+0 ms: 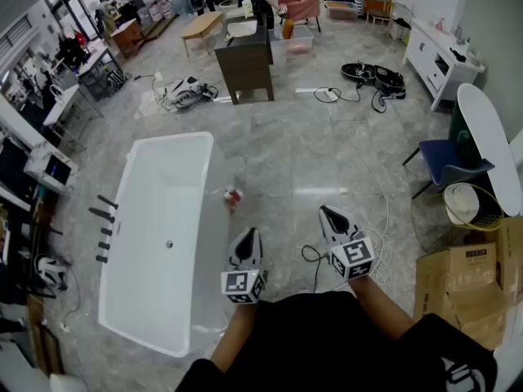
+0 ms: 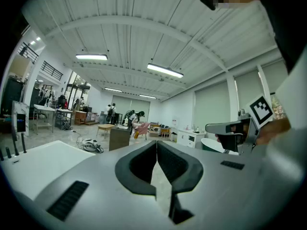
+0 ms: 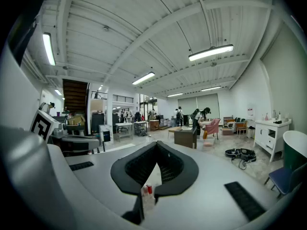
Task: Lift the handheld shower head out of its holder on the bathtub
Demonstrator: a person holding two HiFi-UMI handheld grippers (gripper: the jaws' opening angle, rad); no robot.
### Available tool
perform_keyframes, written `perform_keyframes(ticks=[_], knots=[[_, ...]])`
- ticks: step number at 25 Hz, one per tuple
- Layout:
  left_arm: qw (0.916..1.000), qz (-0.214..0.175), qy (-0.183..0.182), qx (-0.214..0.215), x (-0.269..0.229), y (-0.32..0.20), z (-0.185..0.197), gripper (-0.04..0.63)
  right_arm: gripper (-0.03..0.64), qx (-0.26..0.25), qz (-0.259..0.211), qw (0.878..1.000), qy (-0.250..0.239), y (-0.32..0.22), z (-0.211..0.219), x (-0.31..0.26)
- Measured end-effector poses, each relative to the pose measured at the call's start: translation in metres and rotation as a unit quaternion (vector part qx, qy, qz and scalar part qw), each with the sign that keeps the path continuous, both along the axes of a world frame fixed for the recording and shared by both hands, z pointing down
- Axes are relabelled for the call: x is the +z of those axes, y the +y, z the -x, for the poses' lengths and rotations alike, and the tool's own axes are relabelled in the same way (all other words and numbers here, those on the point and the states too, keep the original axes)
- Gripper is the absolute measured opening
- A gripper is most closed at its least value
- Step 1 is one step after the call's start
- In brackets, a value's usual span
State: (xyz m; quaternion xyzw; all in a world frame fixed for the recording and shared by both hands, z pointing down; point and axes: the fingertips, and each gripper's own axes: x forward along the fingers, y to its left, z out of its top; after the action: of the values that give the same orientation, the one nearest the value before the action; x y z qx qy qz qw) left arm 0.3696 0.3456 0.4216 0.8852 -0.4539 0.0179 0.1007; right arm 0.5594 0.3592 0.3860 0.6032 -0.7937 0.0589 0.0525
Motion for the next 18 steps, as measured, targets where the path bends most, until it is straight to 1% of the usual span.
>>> perform_keyframes(ticks=[4,8,15,17,18], knots=[[0.9999,-0.017,0.002,0.000,-0.006,-0.008,-0.004,0.005,-0.002,0.016,-0.017,1.000,-0.002,-0.007,-0.013,-0.010],[0.9999,-0.015,0.006,-0.004,-0.002,-0.005,0.002,0.005,-0.002,0.030,-0.004,1.000,-0.002,-0.003,-0.021,-0.001],[0.9999,-0.009,0.006,-0.011,0.008,0.012,0.007,0.005,0.000,-0.001,0.006,1.000,-0.019,0.016,-0.003,0.019],[1.0000,-0.005,0.005,-0.004,0.011,0.018,0.007,0.005,0.000,-0.013,0.008,1.000,-0.026,0.019,0.003,0.024],[1.0000,-0.004,0.001,0.008,0.011,0.021,0.004,0.005,0.000,-0.017,0.009,0.999,-0.029,0.020,0.006,0.025]])
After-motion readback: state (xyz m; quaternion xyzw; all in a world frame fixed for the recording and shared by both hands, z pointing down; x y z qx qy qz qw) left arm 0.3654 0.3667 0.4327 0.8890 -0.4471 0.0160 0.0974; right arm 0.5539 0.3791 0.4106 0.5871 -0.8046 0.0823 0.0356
